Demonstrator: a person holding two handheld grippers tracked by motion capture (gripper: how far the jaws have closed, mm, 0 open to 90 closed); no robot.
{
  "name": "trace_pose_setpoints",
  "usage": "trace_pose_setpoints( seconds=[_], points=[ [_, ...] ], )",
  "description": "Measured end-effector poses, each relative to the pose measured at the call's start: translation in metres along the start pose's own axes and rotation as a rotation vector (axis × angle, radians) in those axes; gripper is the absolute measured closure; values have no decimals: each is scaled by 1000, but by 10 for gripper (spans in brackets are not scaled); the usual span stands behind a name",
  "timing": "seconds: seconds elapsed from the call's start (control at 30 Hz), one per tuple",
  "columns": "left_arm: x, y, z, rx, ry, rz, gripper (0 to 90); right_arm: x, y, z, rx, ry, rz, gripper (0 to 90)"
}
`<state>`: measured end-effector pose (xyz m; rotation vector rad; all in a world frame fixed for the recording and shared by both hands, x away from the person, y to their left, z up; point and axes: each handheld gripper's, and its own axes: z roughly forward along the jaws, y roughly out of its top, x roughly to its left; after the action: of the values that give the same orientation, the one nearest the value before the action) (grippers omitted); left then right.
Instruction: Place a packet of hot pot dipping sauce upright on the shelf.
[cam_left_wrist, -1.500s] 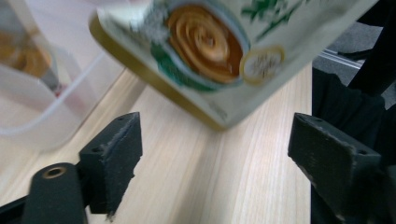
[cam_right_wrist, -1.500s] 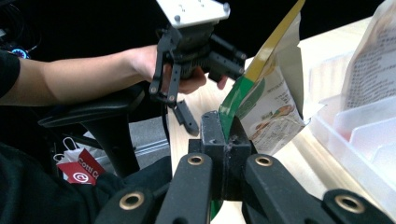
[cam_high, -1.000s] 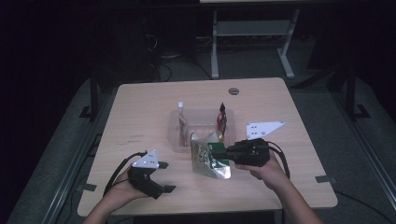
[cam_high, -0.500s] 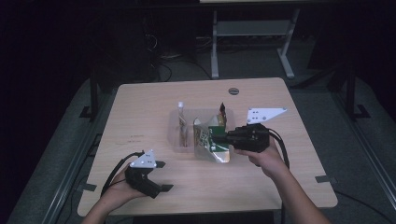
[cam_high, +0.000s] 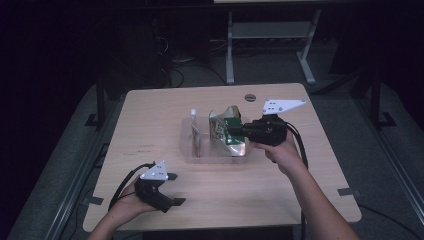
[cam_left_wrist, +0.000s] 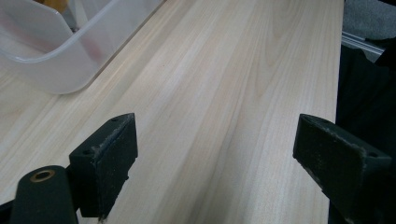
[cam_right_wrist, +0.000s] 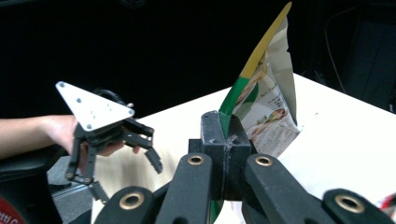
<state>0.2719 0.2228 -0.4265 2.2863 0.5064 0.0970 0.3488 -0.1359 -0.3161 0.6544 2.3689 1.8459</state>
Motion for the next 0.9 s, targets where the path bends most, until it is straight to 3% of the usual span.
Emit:
trace_pose_setpoints(
  seconds=[0.3,0.9],
  points=[
    [1,0,0,8,-6,0,134,-10,-2,5,22,-32,19,900],
    [2,-3,3,25,-26,-8,134,-23,-23,30,69,-59,65,900]
  ],
)
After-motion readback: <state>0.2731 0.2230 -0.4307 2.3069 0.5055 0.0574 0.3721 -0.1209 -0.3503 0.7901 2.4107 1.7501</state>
